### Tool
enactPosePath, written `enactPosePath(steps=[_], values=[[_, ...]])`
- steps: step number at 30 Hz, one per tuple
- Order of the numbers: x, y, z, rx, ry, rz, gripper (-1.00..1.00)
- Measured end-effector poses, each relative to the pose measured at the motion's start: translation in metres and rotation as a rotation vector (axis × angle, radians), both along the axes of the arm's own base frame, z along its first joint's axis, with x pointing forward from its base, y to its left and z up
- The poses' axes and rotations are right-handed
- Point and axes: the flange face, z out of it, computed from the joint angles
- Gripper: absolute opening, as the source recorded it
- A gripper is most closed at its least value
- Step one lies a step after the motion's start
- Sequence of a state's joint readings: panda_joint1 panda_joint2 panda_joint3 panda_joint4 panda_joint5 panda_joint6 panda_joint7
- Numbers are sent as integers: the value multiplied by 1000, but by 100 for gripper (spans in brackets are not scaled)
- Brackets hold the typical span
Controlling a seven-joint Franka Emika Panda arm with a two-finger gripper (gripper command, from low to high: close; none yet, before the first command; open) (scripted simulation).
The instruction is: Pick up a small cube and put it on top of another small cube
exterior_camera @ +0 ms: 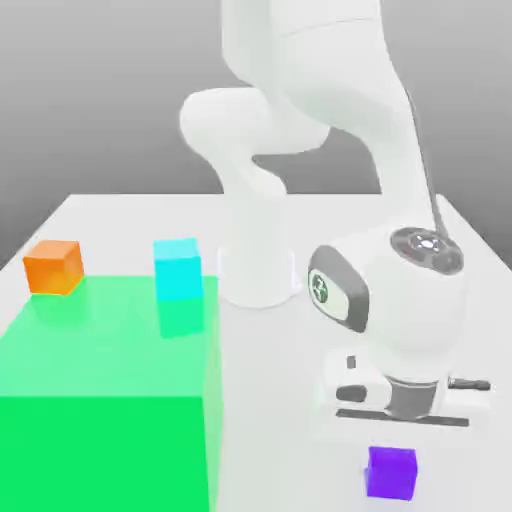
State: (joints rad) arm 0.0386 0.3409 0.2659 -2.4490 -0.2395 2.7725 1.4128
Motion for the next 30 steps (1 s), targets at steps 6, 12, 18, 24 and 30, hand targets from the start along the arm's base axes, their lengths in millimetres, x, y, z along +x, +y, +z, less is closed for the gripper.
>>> enactPosePath(steps=[6, 12, 18, 24, 30], values=[[10, -23, 62, -58, -11, 70, -100], [15, -110, 135, -145, -3, -3, -100], [-9, -167, 211, -150, 7, -40, -100], [-56, -222, 281, -76, 7, -75, -100], [-89, -251, 267, 1, 2, -135, -100]])
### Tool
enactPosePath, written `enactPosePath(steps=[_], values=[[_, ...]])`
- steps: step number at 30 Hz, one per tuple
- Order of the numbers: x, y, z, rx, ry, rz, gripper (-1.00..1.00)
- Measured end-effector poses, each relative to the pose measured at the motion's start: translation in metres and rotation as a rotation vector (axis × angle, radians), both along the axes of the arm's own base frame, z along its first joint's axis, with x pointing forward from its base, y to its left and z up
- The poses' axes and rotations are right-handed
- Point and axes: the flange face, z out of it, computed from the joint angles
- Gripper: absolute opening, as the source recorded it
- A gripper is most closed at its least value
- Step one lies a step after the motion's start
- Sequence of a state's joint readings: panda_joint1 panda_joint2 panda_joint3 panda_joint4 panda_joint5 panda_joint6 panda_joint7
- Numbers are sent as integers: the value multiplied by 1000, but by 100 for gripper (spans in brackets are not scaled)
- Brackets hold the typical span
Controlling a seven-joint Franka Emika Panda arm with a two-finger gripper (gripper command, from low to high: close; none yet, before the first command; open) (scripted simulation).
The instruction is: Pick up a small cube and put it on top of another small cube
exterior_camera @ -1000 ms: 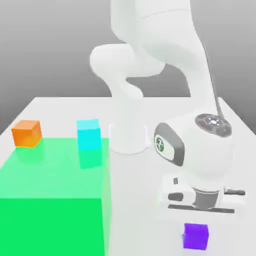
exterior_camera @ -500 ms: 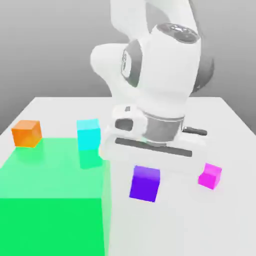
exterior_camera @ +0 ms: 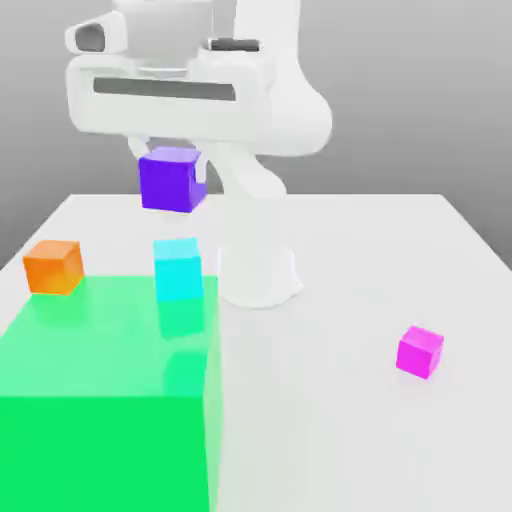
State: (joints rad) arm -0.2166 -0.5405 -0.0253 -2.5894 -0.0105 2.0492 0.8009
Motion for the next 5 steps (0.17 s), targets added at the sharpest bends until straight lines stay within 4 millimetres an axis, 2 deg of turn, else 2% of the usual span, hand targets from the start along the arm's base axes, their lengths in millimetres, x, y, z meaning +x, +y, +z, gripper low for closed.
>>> enactPosePath(steps=[1, 2, 5], values=[[-1, 0, -14, 1, 0, -2, -100], [-2, 0, -22, 2, 0, -2, 100], [-2, 0, -22, 2, 0, -2, 100]])
